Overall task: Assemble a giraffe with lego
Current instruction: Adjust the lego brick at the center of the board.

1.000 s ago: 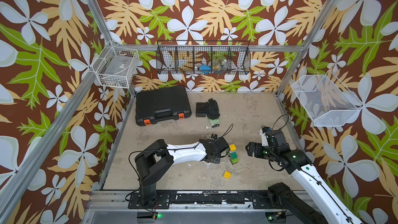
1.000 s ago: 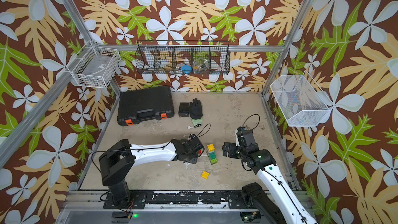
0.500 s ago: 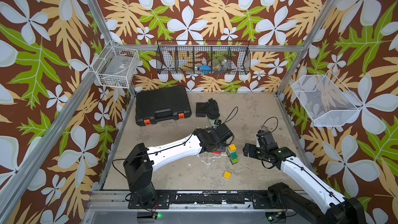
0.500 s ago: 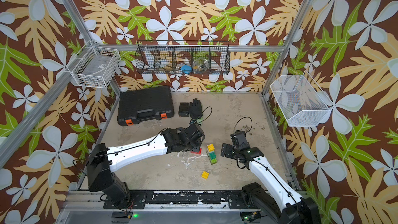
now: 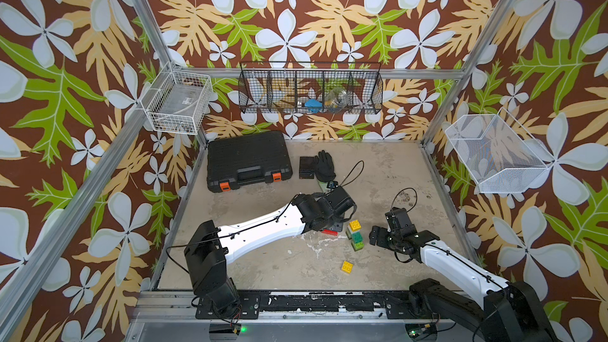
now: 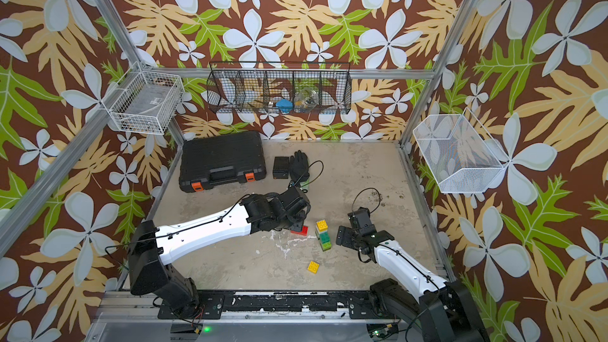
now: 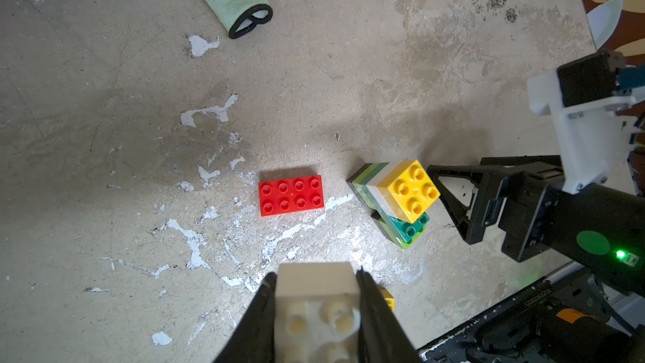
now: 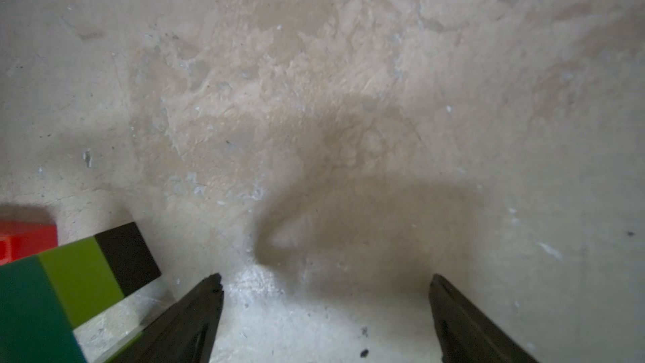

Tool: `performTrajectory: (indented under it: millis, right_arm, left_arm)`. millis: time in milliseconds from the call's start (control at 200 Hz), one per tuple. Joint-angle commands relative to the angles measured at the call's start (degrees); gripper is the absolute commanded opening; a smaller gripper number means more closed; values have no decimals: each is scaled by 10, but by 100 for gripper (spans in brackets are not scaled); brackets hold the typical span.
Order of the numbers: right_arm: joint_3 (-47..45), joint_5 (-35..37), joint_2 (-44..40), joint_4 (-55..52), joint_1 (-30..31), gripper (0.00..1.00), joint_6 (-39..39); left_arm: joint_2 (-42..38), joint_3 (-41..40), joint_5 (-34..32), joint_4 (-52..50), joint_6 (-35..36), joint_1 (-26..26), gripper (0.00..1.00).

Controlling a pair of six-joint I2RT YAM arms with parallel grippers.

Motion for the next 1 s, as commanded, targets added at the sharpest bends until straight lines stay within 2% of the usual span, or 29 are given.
performTrajectory:
  millis: [0, 180, 631, 811, 996]
  right_arm:
    - [-10, -30, 11, -6, 27, 94, 44]
    - [-14, -31, 27, 3, 48, 94, 67]
    - [-37, -33, -22, -19, 95, 93, 124]
    - [-20, 0, -95, -77, 94, 94, 131]
    - [26, 50, -203, -144, 93, 95, 123]
  left_arm:
    - [-6, -1, 4, 5, 15, 7, 0]
    - [-8, 9, 6, 4, 26, 13, 0]
    - [9, 29, 33, 14, 38, 25, 0]
    - [39, 61, 56, 14, 45, 23, 0]
    - [102, 129, 65, -8, 53, -1, 0]
